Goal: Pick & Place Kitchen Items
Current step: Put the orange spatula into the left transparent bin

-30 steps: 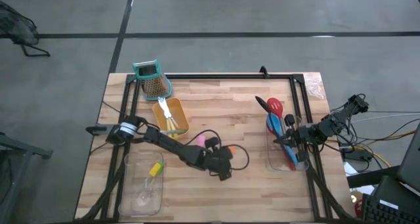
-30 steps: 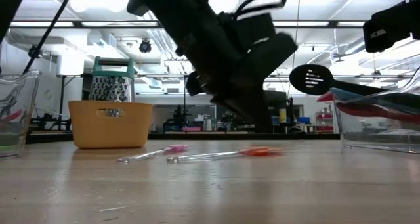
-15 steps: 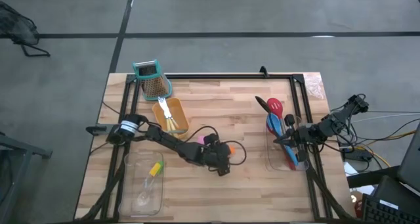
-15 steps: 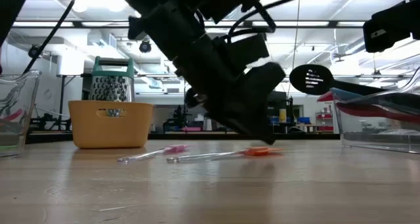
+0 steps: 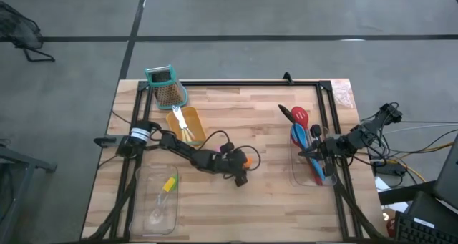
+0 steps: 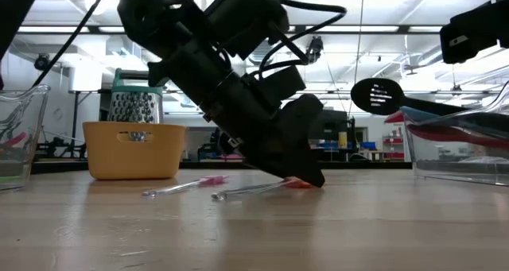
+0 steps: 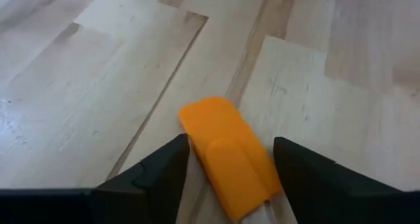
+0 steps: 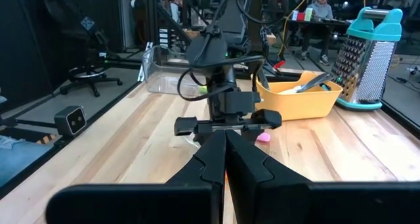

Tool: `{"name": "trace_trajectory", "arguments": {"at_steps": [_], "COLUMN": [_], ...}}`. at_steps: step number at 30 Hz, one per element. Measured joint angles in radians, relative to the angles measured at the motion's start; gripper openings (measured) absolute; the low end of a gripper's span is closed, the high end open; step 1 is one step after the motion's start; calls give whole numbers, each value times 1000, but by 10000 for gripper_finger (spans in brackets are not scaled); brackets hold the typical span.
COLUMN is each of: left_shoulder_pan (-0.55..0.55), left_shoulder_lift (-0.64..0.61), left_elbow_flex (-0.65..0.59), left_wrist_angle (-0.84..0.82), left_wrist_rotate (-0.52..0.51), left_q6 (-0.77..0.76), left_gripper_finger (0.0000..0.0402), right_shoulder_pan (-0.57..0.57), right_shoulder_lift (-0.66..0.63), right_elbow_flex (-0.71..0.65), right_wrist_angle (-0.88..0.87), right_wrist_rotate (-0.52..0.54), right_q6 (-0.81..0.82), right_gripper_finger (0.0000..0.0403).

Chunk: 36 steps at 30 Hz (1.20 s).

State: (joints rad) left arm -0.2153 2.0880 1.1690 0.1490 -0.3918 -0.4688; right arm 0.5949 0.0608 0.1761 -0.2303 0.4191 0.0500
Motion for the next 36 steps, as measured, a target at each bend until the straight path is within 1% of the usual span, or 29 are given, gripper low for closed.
{"name": "trace_trajectory", "arguments": {"at_steps": [2, 4, 6, 9, 11, 12, 16, 20, 22, 25, 30, 32, 34, 36], "left_shoulder_pan": [2, -1, -2, -2, -3, -3, -10, -19, -29, -63, -148, -195, -253, -308], "left_shoulder_lift": [-1, -1, 0, 0, 1, 1, -2, -29, -62, -130, -293, -356, -420, -481], "left_elbow_flex": [-13, -16, -16, -17, -18, -19, -15, -3, -3, -8, -2, -4, -4, -3], "left_wrist_angle": [18, 16, 12, 1, 8, 11, 24, -1, -42, -157, -393, -510, -602, -694], "left_wrist_rotate": [16, 17, 16, 28, 51, 55, 64, 71, 100, 130, 121, 112, 81, 67], "left_q6": [-1, 0, -1, -5, 20, 45, 117, 148, 149, 123, 7, -82, -177, -300], "left_gripper_finger": [214, 186, 150, 85, 41, 28, 28, 28, 28, 28, 30, 32, 33, 33], "right_shoulder_pan": [0, 0, 0, 0, 0, 0, 0, 0, 0, 0, 0, 0, 0, 0], "right_shoulder_lift": [0, 0, 0, 0, 0, 0, 0, 0, 0, 0, 0, 0, 0, 0], "right_elbow_flex": [0, 0, 0, 0, 0, 0, 0, 0, 0, 0, 0, 0, 0, 0], "right_wrist_angle": [0, 0, 0, 0, 0, 0, 0, 0, 0, 0, 0, 0, 0, 0], "right_wrist_rotate": [0, 0, 0, 0, 0, 0, 0, 0, 0, 0, 0, 0, 0, 0], "right_q6": [0, 1, 0, 0, 0, 1, 1, 0, 0, 1, 1, -1, 1, -1], "right_gripper_finger": [8, 8, 8, 8, 8, 8, 8, 8, 8, 8, 8, 8, 8, 8]}}
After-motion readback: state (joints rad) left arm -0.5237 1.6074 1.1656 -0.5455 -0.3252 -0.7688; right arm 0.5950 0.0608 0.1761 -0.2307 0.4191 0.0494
